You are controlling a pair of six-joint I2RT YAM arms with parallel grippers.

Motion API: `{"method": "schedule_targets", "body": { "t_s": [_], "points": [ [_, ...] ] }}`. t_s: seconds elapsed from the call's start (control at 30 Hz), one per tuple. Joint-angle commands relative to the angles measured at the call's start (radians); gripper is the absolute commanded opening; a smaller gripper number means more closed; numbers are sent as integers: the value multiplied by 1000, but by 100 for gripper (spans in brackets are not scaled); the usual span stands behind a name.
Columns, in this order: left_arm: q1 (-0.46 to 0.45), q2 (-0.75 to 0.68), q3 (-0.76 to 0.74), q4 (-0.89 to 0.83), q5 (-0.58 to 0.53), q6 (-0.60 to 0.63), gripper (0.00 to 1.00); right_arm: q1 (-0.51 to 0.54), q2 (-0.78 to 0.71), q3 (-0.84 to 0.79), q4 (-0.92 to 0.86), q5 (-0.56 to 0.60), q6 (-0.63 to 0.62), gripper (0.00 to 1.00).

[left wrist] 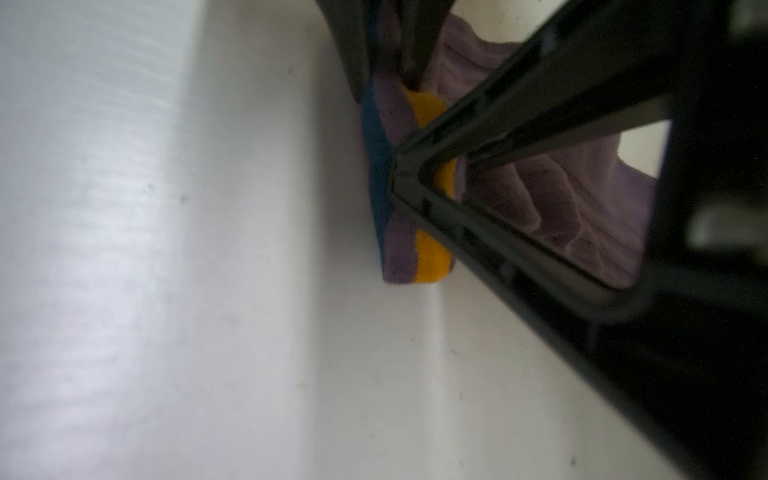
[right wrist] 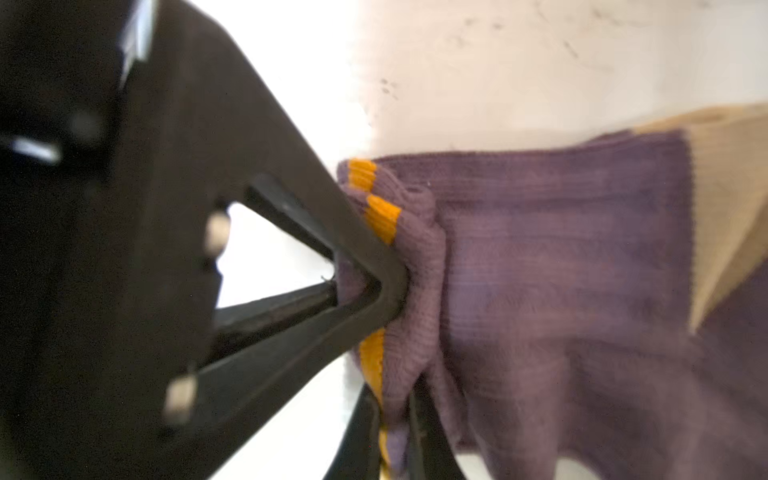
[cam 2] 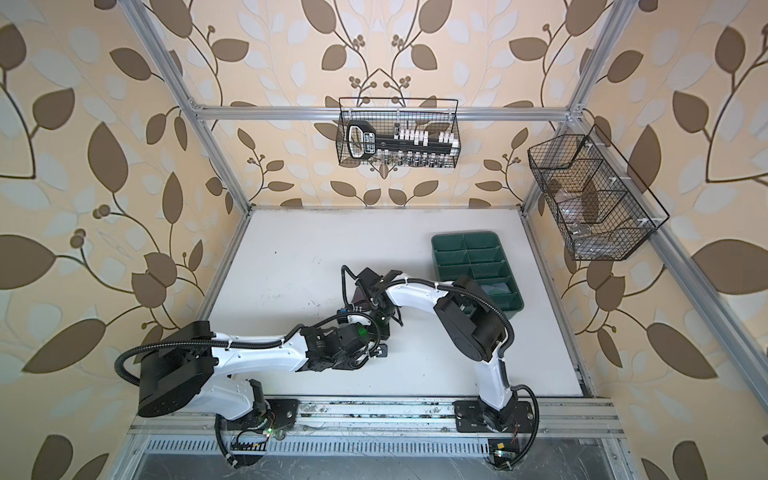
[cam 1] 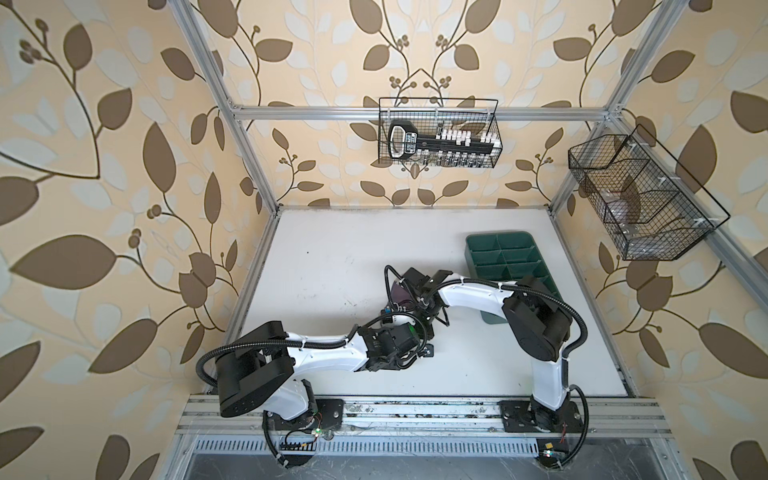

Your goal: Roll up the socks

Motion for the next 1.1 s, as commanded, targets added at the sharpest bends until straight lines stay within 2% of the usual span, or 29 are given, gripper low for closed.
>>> {"method": "schedule_targets", "body": {
  "t_s": [0.0,0.13,0.23,0.3,0.37,0.43,0.53,0.63,0.7,0.8,0.93,1.07],
  "points": [
    [105,44,44,-62,147,-24,7,-16,-85,-60,-2,-46,-66,21],
    [220,37,116,-188,376,6,7,-79,-212,-140,96,-73,-13,26],
    [268,74,174,-284,510,37,7,-201,-360,-225,310,-94,174,27],
    [295,137,233,-366,571,46,7,-281,-497,-310,510,13,329,27],
    [323,195,283,-424,616,48,8,-324,-647,-411,661,131,395,28],
    [351,252,327,-464,650,54,9,-332,-793,-514,783,220,390,29],
    [397,346,407,-538,697,63,10,-285,-967,-623,836,251,299,29],
    [448,427,482,-603,741,60,10,-84,-1075,-707,776,397,86,36],
    [476,469,521,-634,769,62,12,102,-1081,-758,748,552,-76,39],
    [500,514,563,-670,788,62,13,283,-986,-804,782,718,-203,41],
    [505,534,569,-674,785,59,13,359,-765,-787,858,781,-223,42],
    [506,530,565,-664,782,49,13,360,-562,-767,995,752,-251,43]
  ]
}}
